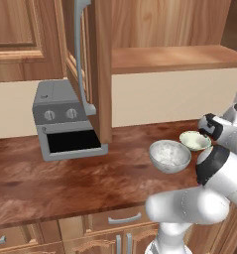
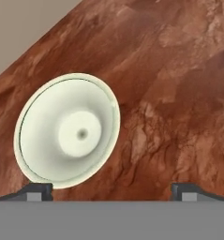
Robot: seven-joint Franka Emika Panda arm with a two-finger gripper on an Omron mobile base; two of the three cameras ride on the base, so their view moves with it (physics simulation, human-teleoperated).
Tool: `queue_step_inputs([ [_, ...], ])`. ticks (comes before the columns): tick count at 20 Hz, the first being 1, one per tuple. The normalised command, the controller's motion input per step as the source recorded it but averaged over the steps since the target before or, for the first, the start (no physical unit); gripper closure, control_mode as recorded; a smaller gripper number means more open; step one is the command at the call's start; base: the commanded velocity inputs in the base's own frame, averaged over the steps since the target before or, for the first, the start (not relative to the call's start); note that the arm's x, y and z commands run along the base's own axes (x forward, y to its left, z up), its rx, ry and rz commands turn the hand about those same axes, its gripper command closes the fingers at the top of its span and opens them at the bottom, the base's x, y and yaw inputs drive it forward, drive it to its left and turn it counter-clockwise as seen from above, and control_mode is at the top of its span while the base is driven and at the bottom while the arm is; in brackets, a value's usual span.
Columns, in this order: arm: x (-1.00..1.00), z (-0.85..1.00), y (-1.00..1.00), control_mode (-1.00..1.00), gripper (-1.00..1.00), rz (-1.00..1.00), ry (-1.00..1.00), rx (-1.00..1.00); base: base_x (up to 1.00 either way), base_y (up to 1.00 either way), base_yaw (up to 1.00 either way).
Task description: Pick up the bowls on the counter and stack them on top of one another in the open cabinet. Place the smaller bowl on top of the larger bowl.
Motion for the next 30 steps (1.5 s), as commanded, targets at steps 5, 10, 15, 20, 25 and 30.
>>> queue_step_inputs([
  [5,0.32,-0.33,0.00,-1.00,-1.00,-0.02,-0.01,0.00,0.00,0.00,0.00],
  [10,0.30,-0.28,-0.02,-1.00,-1.00,-0.02,-0.03,0.00,0.00,0.00,0.00],
  [15,0.01,-0.03,-0.04,-1.00,-1.00,0.00,-0.01,0.01,0.00,0.00,0.00],
  [20,0.12,-0.11,-0.23,-1.00,-1.00,0.00,0.00,0.06,0.00,0.00,0.00],
  [25,0.12,-0.18,-0.09,-1.00,-1.00,0.00,0.01,0.02,0.00,0.00,0.00],
  [30,0.04,-0.11,-0.04,-1.00,-1.00,0.00,0.00,0.00,0.00,0.00,0.00],
])
